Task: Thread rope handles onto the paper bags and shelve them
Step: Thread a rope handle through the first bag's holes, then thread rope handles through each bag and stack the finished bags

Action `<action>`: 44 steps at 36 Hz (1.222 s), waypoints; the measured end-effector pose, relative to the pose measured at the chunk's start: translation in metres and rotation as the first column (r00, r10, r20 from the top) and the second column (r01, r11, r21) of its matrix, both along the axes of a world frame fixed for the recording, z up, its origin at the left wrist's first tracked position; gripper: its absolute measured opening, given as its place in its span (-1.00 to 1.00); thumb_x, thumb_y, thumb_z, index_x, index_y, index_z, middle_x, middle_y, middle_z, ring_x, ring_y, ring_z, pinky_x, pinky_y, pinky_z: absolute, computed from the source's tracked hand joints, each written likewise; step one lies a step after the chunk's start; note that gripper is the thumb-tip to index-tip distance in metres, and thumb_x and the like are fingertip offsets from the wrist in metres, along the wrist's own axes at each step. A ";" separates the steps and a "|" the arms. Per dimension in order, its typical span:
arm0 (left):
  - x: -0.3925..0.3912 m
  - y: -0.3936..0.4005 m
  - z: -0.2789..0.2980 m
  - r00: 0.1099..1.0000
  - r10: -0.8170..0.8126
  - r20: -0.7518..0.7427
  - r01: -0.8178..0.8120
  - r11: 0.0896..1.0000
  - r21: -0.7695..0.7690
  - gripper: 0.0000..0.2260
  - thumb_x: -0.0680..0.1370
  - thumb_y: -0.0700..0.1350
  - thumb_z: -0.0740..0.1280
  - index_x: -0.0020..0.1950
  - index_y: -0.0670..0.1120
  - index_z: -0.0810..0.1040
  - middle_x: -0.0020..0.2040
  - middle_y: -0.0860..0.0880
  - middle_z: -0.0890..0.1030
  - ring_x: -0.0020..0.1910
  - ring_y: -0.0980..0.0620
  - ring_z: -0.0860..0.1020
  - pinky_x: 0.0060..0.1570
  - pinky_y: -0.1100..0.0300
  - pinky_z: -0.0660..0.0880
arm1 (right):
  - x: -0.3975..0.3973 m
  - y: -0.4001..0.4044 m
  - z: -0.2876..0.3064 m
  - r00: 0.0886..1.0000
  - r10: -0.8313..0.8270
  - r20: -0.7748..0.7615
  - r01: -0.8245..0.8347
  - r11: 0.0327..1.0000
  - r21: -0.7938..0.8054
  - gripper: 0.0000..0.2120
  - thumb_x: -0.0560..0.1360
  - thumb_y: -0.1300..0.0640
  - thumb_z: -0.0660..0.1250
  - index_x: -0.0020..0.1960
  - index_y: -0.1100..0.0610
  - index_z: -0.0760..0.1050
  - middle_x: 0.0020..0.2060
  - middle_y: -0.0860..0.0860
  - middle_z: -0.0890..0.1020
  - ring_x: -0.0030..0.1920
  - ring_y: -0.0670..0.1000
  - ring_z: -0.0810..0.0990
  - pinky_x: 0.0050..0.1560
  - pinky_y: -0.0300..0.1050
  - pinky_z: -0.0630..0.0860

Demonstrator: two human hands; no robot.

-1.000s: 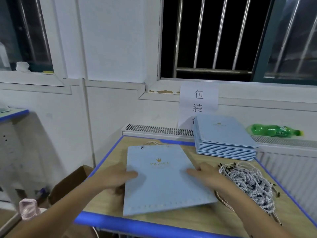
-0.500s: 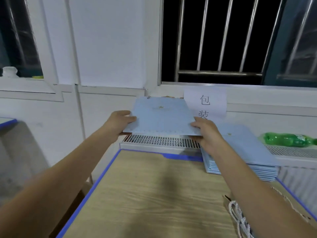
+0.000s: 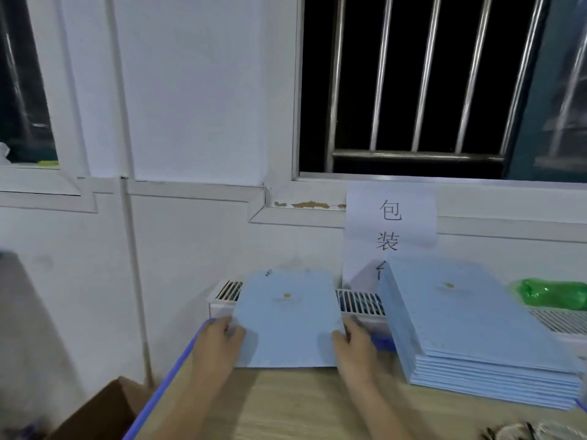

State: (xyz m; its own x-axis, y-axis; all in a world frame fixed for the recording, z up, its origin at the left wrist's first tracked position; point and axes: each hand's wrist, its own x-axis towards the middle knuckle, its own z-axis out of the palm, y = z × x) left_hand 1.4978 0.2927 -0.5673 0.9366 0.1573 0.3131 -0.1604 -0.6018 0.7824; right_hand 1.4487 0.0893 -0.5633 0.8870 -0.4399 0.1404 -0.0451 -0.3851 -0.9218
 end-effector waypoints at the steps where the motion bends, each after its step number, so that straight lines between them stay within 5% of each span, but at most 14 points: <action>1: -0.001 -0.001 0.002 1.000 -0.028 0.001 0.028 1.000 0.000 -0.67 0.52 -0.19 0.29 -0.40 -0.06 0.26 -0.46 0.03 0.29 -0.44 0.06 0.29 -0.38 0.15 0.20 | 0.001 0.001 -0.001 1.000 0.004 -0.014 -0.005 0.997 -0.078 -0.69 0.58 0.25 0.15 0.30 0.13 0.43 0.22 0.08 0.44 -0.05 -0.08 0.44 -0.26 -0.38 0.31; 3: -0.002 0.001 0.003 0.995 -0.095 -0.022 0.094 0.994 -0.051 -0.82 0.46 0.04 0.30 -0.27 -0.02 0.43 -0.31 0.02 0.46 -0.26 0.00 0.46 -0.27 0.14 0.33 | 0.001 0.003 -0.002 0.997 0.026 -0.068 -0.040 0.975 -0.218 -0.60 0.61 0.19 0.12 0.44 0.17 0.26 0.35 0.11 0.25 0.19 -0.01 0.37 0.05 -0.29 0.34; 6: -0.004 0.009 -0.001 0.973 -0.195 -0.121 0.192 0.981 -0.041 -0.35 0.26 0.40 0.22 0.25 0.09 0.48 0.18 0.06 0.53 0.22 0.02 0.47 0.20 0.07 0.40 | -0.003 0.007 0.000 0.988 0.093 -0.120 -0.122 0.956 -0.266 -0.41 0.62 0.06 0.11 0.55 0.10 -0.08 0.43 0.11 0.07 0.45 0.07 0.05 0.41 -0.06 0.15; 8: -0.007 0.010 -0.002 0.965 -0.211 -0.153 0.225 0.971 0.076 -0.07 0.16 0.53 0.14 0.46 0.12 0.28 0.38 0.09 0.40 0.40 0.03 0.31 0.39 0.02 0.23 | -0.007 0.005 0.001 0.984 0.093 -0.151 -0.139 0.932 -0.333 -0.40 0.60 -0.02 0.11 0.55 0.03 -0.07 0.46 0.08 0.12 0.47 0.09 0.00 0.43 0.02 0.07; 11: -0.015 0.004 0.003 0.961 -0.184 -0.204 0.256 0.872 0.418 0.22 -0.03 0.67 -0.08 0.54 0.09 0.09 0.54 0.08 0.12 0.53 0.08 0.03 0.45 0.05 -0.04 | -0.011 0.004 0.001 0.954 0.025 -0.299 -0.216 0.750 -0.626 -0.43 0.57 -0.20 0.05 0.49 0.03 0.13 0.49 0.03 0.15 0.48 0.10 0.01 0.43 0.08 -0.02; 15: -0.016 -0.001 0.003 0.941 -0.199 -0.274 0.327 0.739 0.589 0.37 -0.19 0.67 -0.40 0.55 0.11 0.02 0.57 0.04 -0.06 0.54 0.10 -0.12 0.45 0.08 -0.13 | -0.015 0.006 -0.005 0.896 0.054 -0.440 -0.377 0.615 -0.692 -0.24 0.52 -0.38 -0.11 0.56 0.03 -0.16 0.55 0.04 -0.17 0.52 0.02 -0.26 0.46 0.16 -0.25; 28: -0.012 -0.003 -0.010 0.973 -0.192 -0.126 0.225 0.693 0.685 0.33 -0.10 0.50 -0.68 0.53 0.09 0.15 0.56 0.07 0.08 0.53 0.11 0.04 0.46 0.17 -0.02 | -0.012 0.005 -0.001 0.861 0.158 -0.483 -0.483 0.550 -0.682 -0.37 0.60 -0.20 -0.13 0.55 0.02 -0.28 0.51 0.10 -0.32 0.50 0.04 -0.36 0.48 0.07 -0.34; 31: -0.019 -0.005 -0.007 0.975 -0.186 -0.119 0.218 0.737 0.639 0.10 0.12 0.52 -0.46 0.51 0.08 0.19 0.55 0.04 0.12 0.53 0.09 0.08 0.45 0.18 0.03 | -0.013 0.005 0.000 0.851 0.151 -0.503 -0.497 0.541 -0.678 -0.37 0.61 -0.20 -0.13 0.55 0.02 -0.28 0.51 0.11 -0.31 0.51 0.05 -0.34 0.49 0.07 -0.31; 33: -0.027 -0.006 -0.001 0.983 -0.172 -0.063 0.174 0.767 0.618 -0.10 0.27 0.42 -0.26 0.41 0.03 0.41 0.47 -0.01 0.34 0.44 0.06 0.31 0.38 0.18 0.18 | -0.019 0.004 0.005 0.852 0.185 -0.489 -0.494 0.594 -0.635 -0.37 0.61 -0.20 -0.09 0.55 0.01 -0.24 0.52 0.08 -0.28 0.52 0.05 -0.30 0.51 0.04 -0.25; 36: -0.041 -0.015 0.009 0.986 -0.162 0.026 0.119 0.815 0.568 -0.34 0.42 0.36 -0.03 0.12 -0.01 0.65 0.18 0.01 0.62 0.17 0.04 0.59 0.15 0.19 0.44 | -0.030 -0.003 0.023 0.910 0.233 -0.344 -0.405 0.683 -0.608 -0.38 0.61 -0.18 -0.01 0.56 0.02 -0.14 0.55 0.00 -0.17 0.54 0.00 -0.17 0.49 -0.05 -0.07; 39: -0.055 -0.053 0.020 0.967 -0.254 0.032 0.217 0.880 0.423 -0.23 0.32 0.37 -0.05 0.30 -0.04 0.52 0.33 0.06 0.49 0.38 0.04 0.40 0.38 0.19 0.20 | -0.045 -0.024 0.046 0.963 0.244 -0.117 -0.251 0.644 -0.723 -0.38 0.57 -0.20 -0.08 0.53 0.11 0.09 0.53 0.03 0.10 0.51 0.01 0.07 0.45 -0.15 0.08; 41: -0.063 -0.083 0.032 0.946 -0.321 0.044 0.284 0.885 0.368 -0.18 0.28 0.38 -0.09 0.33 -0.05 0.48 0.34 0.04 0.48 0.36 0.04 0.40 0.36 0.23 0.20 | -0.058 -0.048 0.060 0.982 0.188 -0.021 -0.139 0.644 -0.752 -0.32 0.50 -0.21 -0.13 0.44 0.17 0.27 0.46 0.07 0.26 0.45 0.06 0.22 0.40 -0.14 0.18; 44: -0.073 -0.130 0.053 0.904 -0.427 0.025 0.398 0.863 0.311 -0.47 0.50 0.24 0.16 0.32 -0.08 0.46 0.30 0.00 0.50 0.25 0.03 0.45 0.17 0.22 0.34 | -0.077 -0.099 0.073 0.979 -0.001 0.202 0.165 0.580 -0.798 -0.58 0.48 0.02 0.18 0.16 0.29 0.55 0.20 0.22 0.55 0.20 0.23 0.54 0.16 0.07 0.51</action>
